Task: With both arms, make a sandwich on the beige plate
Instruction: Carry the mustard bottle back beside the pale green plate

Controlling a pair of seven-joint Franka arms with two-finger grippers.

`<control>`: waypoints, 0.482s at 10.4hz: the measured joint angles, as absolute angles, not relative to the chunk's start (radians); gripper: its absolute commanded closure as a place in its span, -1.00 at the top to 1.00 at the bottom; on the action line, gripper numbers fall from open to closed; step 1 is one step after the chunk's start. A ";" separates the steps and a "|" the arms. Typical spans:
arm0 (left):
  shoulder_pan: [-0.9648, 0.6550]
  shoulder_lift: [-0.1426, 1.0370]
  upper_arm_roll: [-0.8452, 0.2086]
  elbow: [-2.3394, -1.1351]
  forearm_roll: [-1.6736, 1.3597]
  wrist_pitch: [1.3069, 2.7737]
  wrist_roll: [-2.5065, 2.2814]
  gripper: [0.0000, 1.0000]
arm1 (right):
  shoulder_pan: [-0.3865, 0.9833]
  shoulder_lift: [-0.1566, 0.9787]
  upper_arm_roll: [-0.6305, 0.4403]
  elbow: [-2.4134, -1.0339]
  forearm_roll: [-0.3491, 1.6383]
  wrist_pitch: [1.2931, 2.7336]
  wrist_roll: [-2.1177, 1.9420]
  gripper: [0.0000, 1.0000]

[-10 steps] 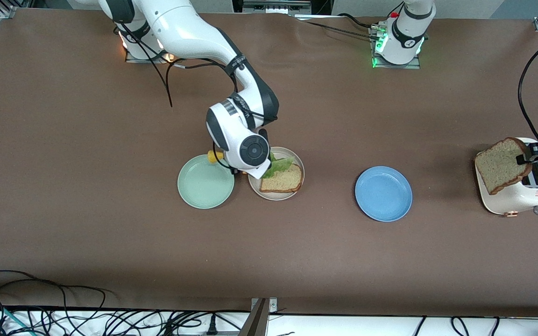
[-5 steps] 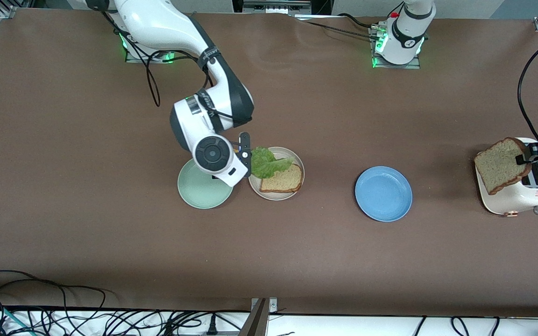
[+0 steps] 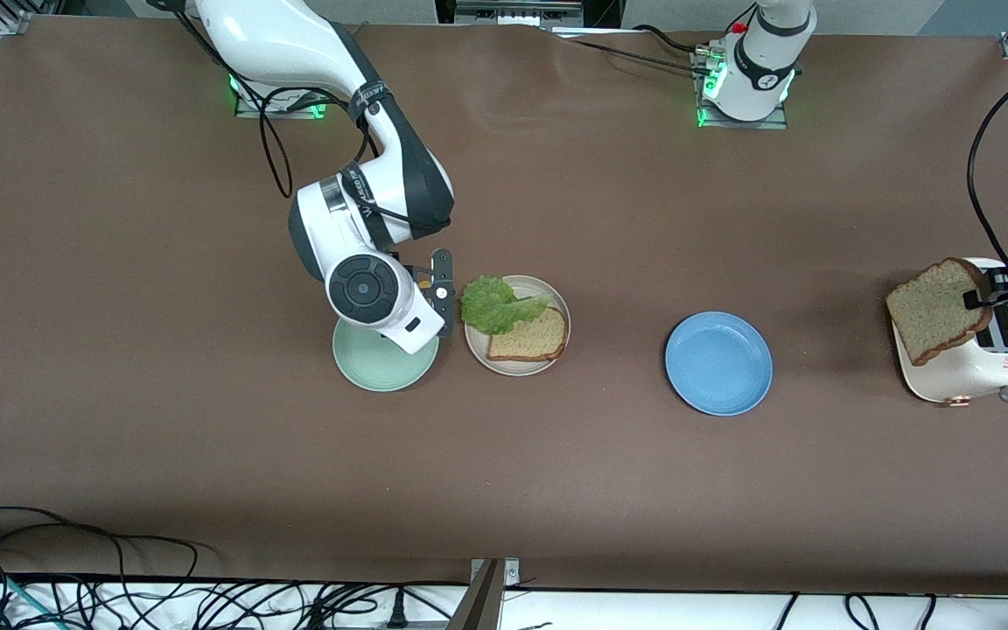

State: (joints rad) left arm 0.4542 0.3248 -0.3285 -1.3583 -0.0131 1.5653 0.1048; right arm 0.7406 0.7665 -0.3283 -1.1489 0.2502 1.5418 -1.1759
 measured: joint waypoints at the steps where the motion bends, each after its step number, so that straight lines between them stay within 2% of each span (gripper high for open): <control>1: 0.454 0.325 -0.329 -1.358 -0.013 1.565 0.105 -1.00 | 0.729 0.746 -0.330 -1.186 0.264 1.553 -1.176 -1.00; 5: 0.442 0.325 -0.330 -1.358 -0.013 1.565 0.105 -1.00 | 0.597 0.605 -0.334 -1.384 0.302 1.627 -1.261 -1.00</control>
